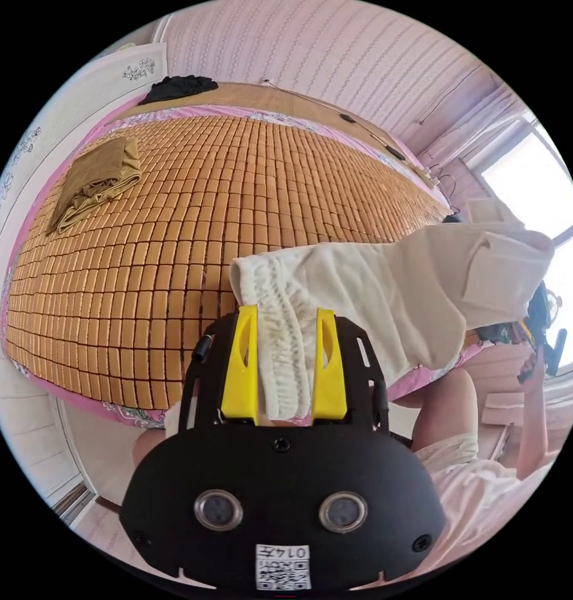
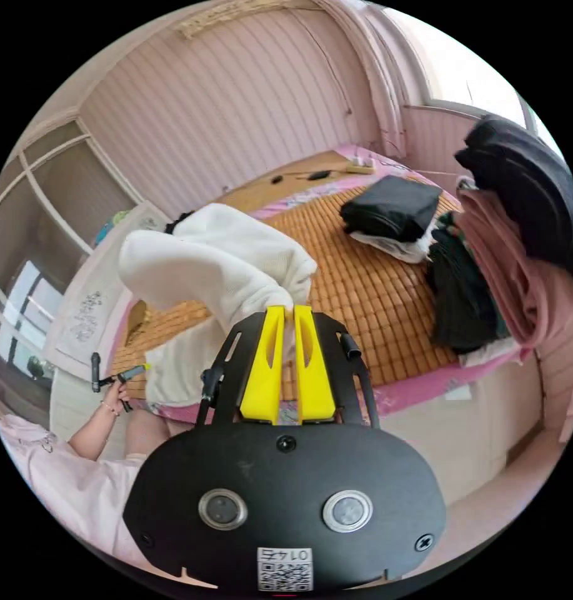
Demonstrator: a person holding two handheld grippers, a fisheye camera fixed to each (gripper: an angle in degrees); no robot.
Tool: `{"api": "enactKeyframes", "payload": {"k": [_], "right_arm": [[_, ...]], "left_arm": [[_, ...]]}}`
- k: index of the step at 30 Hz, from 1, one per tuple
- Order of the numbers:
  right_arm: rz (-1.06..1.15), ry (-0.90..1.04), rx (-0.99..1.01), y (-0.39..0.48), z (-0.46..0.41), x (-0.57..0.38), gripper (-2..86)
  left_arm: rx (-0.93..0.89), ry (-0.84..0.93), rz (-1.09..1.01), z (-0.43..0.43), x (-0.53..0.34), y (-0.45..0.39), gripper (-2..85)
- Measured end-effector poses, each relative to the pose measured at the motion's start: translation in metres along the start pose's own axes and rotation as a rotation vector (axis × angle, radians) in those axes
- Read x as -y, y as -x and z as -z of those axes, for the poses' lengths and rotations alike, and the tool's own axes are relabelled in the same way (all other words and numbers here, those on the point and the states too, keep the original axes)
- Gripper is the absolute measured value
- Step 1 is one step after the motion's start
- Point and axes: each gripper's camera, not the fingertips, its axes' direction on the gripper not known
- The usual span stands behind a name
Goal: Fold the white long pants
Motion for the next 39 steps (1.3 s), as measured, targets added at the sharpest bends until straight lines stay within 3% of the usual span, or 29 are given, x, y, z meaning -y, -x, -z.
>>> {"api": "enactKeyframes", "payload": {"k": [3,9,14,16,18,20,23,27,30,32,34,36,39], "right_arm": [[-0.022,0.14,-0.074,-0.03,-0.025,-0.021,8.9],[0.088,0.071,0.004,-0.028,-0.042,-0.004,18.4],[0.076,0.089,0.024,-0.032,-0.084,0.039,21.6],[0.044,0.135,-0.013,-0.042,-0.107,0.052,18.8],[-0.046,0.258,-0.073,-0.066,-0.14,0.06,8.9],[-0.066,0.289,-0.01,-0.079,-0.143,0.062,6.0],[-0.049,0.142,0.046,-0.096,-0.103,0.07,3.1],[0.03,-0.139,0.214,-0.118,-0.007,0.079,2.2],[0.148,-0.347,0.297,-0.137,0.055,0.048,2.4],[0.243,-0.368,0.337,-0.147,0.07,0.021,2.7],[0.33,-0.279,0.338,-0.15,0.064,-0.008,3.3],[0.354,-0.042,0.279,-0.151,0.026,-0.043,5.9],[0.344,0.311,0.136,-0.151,-0.047,-0.08,9.6]], "left_arm": [[0.018,0.066,0.028,-0.011,0.011,0.008,13.3],[0.055,-0.062,0.083,0.026,0.008,0.029,12.8],[-0.038,0.113,0.116,-0.016,0.009,0.05,12.3],[-0.058,0.11,0.132,-0.013,0.005,0.061,10.7],[-0.088,0.104,0.152,-0.004,0.003,0.071,5.6],[-0.142,0.047,0.148,0.014,0.005,0.077,2.3],[-0.129,-0.057,0.059,0.052,0.021,0.068,1.0],[-0.185,-0.333,-0.081,0.152,0.043,0.061,0.7],[-0.174,-0.536,-0.143,0.226,0.012,0.091,1.8],[-0.215,-0.636,-0.116,0.251,-0.024,0.128,3.3],[-0.133,-0.659,-0.008,0.255,-0.078,0.174,5.6],[-0.068,-0.595,0.135,0.239,-0.12,0.212,6.1],[-0.121,-0.441,0.407,0.195,-0.187,0.274,6.3]]}}
